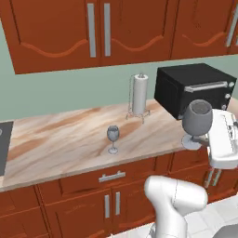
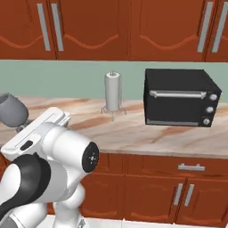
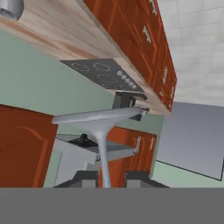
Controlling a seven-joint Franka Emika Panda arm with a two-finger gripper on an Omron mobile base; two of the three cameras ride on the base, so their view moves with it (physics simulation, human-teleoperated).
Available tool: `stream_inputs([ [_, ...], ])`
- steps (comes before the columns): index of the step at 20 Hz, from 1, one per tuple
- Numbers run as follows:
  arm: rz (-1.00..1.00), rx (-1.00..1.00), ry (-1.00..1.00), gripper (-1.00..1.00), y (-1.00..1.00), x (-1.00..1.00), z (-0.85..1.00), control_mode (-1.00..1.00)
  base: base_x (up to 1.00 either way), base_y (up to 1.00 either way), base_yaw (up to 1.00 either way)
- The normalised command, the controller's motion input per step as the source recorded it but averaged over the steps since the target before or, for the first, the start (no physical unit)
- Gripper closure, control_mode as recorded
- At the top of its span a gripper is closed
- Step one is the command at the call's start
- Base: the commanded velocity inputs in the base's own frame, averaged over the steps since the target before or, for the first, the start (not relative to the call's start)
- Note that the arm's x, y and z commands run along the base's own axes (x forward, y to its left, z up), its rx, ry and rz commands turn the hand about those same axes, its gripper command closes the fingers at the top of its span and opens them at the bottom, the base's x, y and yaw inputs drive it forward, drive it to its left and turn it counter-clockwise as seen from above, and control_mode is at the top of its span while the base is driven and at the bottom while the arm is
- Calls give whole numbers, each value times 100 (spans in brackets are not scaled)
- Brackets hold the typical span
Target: Retrieve the wine glasses from the counter and place one next to each plate.
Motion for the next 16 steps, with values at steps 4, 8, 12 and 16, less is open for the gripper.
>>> stream_inputs([
  [4,0,0,0,100,0,0,0,100,-40,4,-85],
  [8,0,0,0,100,0,0,0,100,0,0,-100],
  [12,0,0,0,100,0,0,0,100,0,0,-100],
  [16,0,0,0,100,0,0,0,100,0,0,-100],
])
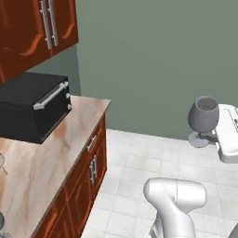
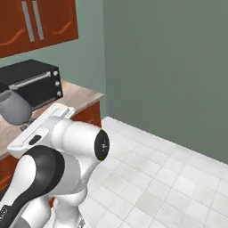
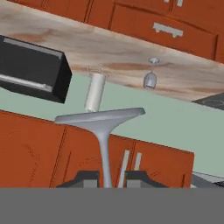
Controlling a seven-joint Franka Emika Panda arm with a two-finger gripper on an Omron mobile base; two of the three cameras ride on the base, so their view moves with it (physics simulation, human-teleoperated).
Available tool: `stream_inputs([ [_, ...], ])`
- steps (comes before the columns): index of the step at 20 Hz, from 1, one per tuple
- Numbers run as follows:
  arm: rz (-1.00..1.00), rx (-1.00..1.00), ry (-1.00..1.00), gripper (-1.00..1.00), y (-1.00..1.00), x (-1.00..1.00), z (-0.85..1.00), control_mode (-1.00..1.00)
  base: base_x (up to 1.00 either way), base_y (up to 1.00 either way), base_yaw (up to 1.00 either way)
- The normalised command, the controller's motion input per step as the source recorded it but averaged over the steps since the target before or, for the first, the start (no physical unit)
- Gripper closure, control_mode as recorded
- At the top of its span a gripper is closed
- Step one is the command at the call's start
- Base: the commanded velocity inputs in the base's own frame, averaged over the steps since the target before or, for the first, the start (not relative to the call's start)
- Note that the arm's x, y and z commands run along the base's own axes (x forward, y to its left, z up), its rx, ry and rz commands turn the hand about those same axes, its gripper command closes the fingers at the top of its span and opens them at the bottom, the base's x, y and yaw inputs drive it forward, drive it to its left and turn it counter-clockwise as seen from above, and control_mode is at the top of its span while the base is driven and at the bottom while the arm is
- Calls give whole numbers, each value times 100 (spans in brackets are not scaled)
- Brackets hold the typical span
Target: Retrieve the wine glasses from the counter and place one next to each plate.
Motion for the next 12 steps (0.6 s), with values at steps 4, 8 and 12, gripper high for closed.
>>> stream_inputs([
  [4,0,0,0,100,0,0,0,100,-11,0,-92],
  [8,0,0,0,100,0,0,0,100,-65,-35,-59],
  [12,0,0,0,100,0,0,0,100,-100,-73,-33],
])
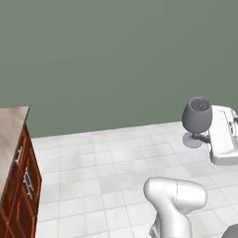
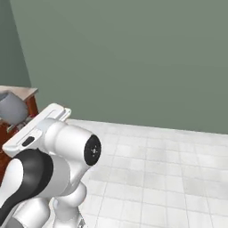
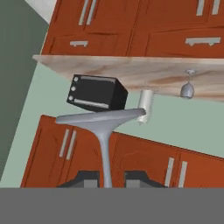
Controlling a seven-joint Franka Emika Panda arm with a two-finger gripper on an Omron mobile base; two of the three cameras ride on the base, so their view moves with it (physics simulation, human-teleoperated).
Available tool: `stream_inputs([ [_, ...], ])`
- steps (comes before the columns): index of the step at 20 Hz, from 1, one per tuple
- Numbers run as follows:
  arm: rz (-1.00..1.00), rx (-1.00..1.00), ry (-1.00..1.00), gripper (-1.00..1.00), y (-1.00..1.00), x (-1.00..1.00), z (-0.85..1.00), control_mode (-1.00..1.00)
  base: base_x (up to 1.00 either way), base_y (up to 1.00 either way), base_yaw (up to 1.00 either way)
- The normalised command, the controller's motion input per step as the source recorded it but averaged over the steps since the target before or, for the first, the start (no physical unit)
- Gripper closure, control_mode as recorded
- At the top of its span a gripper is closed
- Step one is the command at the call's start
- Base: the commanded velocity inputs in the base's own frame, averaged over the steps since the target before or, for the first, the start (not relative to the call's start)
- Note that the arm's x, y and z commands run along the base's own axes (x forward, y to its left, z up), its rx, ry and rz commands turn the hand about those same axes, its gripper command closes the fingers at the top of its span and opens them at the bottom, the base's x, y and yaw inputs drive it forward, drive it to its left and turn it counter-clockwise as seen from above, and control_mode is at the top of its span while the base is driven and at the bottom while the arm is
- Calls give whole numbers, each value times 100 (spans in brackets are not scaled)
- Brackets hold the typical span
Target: Retrieve the wine glasses from the counter and place one next to each plate.
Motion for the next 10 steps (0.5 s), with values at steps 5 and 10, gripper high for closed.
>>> stream_inputs([
  [5,0,0,0,100,0,0,0,100,-96,-97,-18],
  [10,0,0,0,100,0,0,0,100,-70,-100,-20],
])
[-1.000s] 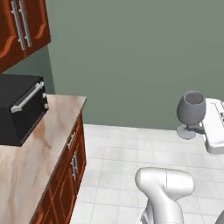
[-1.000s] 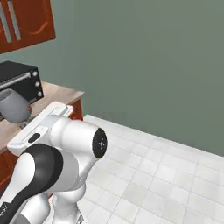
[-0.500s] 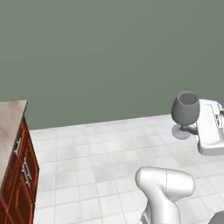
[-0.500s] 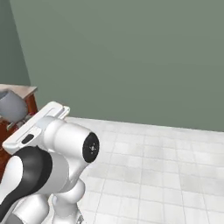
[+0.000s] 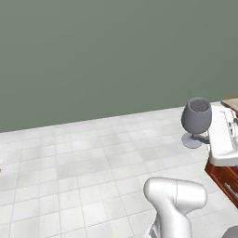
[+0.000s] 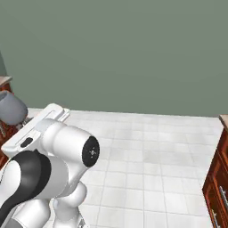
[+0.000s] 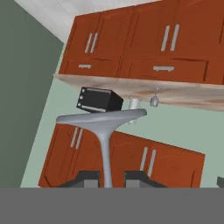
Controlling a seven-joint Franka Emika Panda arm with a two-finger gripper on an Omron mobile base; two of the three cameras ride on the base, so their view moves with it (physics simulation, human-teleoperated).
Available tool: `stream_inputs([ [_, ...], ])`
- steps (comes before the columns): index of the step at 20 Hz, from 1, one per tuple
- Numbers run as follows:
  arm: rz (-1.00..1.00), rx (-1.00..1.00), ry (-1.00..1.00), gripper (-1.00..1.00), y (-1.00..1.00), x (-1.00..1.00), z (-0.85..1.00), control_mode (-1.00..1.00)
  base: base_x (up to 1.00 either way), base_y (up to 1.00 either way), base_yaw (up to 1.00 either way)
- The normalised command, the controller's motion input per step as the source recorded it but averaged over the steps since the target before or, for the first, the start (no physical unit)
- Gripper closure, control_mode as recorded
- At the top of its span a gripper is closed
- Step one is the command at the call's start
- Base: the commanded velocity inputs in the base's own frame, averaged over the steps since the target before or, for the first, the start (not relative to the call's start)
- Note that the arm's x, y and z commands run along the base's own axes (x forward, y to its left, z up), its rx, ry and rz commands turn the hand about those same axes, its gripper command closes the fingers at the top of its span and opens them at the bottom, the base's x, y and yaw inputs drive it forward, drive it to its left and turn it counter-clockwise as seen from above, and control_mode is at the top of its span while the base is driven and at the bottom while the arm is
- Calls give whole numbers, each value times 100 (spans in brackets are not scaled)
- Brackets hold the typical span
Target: Retrieve the wine glasses from the counter and place one next to each plate.
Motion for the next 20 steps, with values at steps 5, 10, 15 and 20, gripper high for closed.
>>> stream_inputs([
  [5,0,0,0,100,0,0,0,100,-69,-100,-29],
  [10,0,0,0,100,0,0,0,100,-76,-100,-28],
  [15,0,0,0,100,0,0,0,100,-99,-100,-25],
  [20,0,0,0,100,0,0,0,100,-57,-70,-53],
])
